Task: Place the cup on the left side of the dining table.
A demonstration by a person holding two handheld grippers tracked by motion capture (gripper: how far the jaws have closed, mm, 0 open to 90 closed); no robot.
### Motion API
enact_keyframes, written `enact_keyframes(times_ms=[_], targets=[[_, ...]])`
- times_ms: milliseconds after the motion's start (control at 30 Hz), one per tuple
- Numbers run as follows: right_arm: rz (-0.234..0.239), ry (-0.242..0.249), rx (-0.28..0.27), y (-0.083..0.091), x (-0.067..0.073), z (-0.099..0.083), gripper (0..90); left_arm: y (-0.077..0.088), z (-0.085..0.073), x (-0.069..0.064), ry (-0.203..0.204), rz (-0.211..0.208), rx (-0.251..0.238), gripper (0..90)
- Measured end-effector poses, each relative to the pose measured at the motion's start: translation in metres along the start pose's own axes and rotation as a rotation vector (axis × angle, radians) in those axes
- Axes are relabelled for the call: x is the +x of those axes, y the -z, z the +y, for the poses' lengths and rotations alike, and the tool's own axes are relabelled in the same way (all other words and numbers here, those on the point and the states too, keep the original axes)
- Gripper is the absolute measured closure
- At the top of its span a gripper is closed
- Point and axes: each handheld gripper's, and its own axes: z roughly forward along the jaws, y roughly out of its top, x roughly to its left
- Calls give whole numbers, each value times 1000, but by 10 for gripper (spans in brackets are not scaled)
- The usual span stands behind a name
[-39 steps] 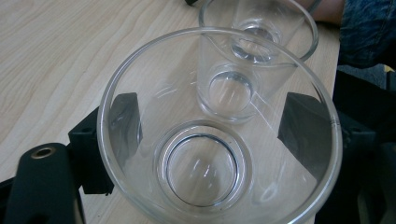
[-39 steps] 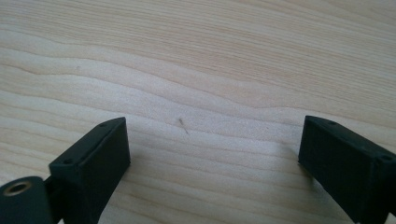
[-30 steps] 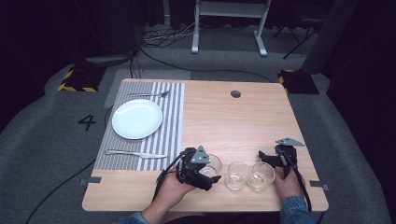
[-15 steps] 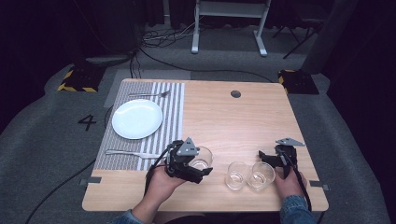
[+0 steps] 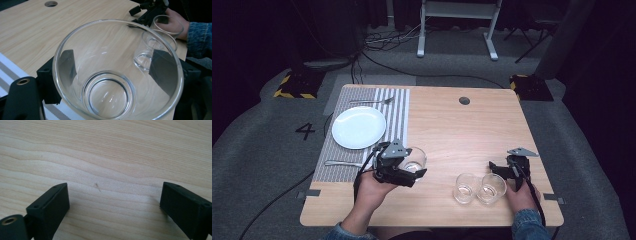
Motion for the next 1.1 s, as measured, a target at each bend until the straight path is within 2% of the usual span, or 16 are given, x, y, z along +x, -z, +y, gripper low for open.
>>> enact_keyframes(times_ms=[233,500,733,900,1033,1100], targets=[[0,1,0,0,0,0,87,9,-1,9,21,46,-21,189],[1,1,0,0,0,0,87,14,-5,21,72,141,-45,188],[0,1,0,0,0,0,87,17,-10,39,148,221,-93,189],[0,1,0,0,0,0,87,19,-15,52,220,227,-160,188],[0,1,0,0,0,0,87,18,-17,57,217,307,-154,188],[0,1,0,0,0,0,87,17,-18,61,221,333,-149,188]])
